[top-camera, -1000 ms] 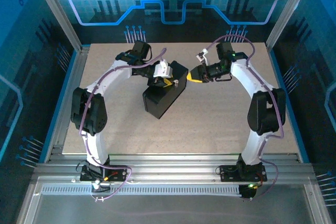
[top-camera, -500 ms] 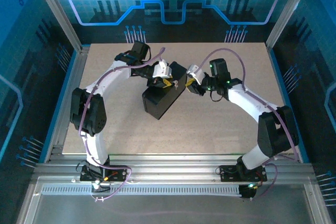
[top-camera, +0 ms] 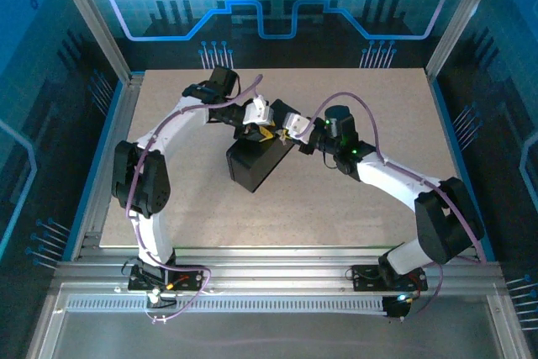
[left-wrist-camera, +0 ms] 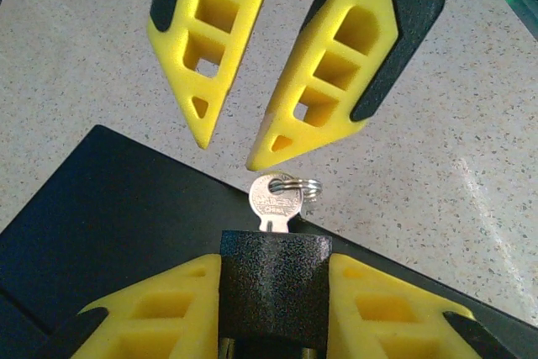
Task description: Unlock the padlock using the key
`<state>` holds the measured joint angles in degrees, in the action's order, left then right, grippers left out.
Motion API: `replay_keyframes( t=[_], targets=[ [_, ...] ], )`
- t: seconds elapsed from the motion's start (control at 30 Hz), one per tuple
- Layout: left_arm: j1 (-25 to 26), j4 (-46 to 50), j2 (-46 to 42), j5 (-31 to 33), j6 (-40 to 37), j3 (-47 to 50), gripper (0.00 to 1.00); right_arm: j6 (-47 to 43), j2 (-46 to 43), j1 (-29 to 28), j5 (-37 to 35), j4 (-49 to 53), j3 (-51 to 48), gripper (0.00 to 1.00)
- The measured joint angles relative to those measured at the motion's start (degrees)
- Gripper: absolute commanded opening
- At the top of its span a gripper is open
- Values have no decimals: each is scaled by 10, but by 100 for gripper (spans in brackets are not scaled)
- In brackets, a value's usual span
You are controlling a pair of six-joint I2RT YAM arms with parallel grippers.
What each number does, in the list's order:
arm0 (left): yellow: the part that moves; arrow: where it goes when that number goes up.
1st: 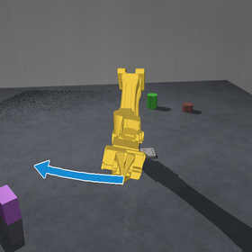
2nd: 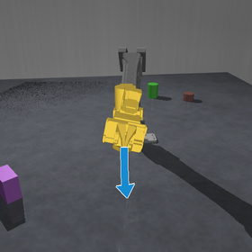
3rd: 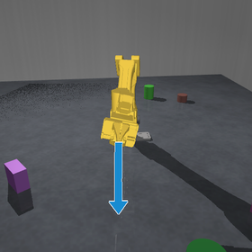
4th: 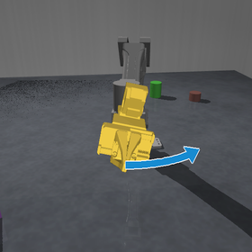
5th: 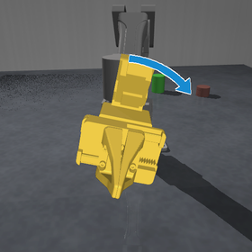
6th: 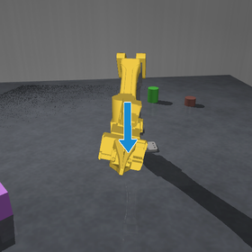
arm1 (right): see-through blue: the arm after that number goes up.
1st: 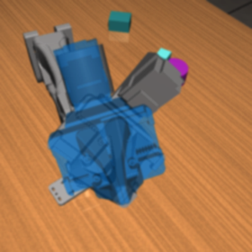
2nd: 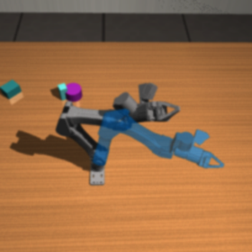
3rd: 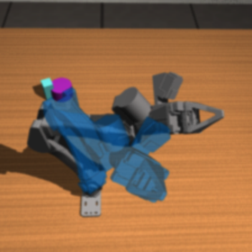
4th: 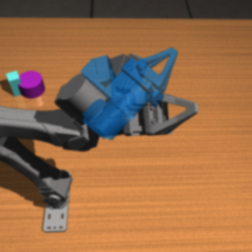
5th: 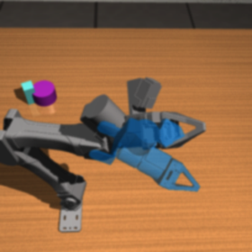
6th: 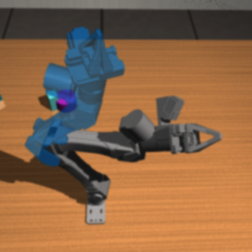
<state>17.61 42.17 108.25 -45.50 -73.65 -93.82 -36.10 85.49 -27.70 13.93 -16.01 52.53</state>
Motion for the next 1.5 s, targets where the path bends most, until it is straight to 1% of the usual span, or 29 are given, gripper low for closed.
replay_keyframes(
  t=[0.47, 0.9, 1.2, 1.3, 1.5],
  targets=[
    [-1, 12, 1, 0, 0, -5, 3, -36, 0, 0, -1, 1, -2, 25],
    [-2, 18, 1, -1, 0, -8, 2, -45, -1, -2, -3, 19, -4, 25],
    [-2, 30, 2, -1, -2, -12, 2, -49, -4, -30, -7, 19, -4, 24],
    [-2, 31, 2, -3, -2, -12, 2, -49, -5, -33, -10, 14, -4, 23],
    [-2, 31, 2, -4, -2, -12, 2, -49, -6, -34, -11, 16, -4, 22]
  ],
)
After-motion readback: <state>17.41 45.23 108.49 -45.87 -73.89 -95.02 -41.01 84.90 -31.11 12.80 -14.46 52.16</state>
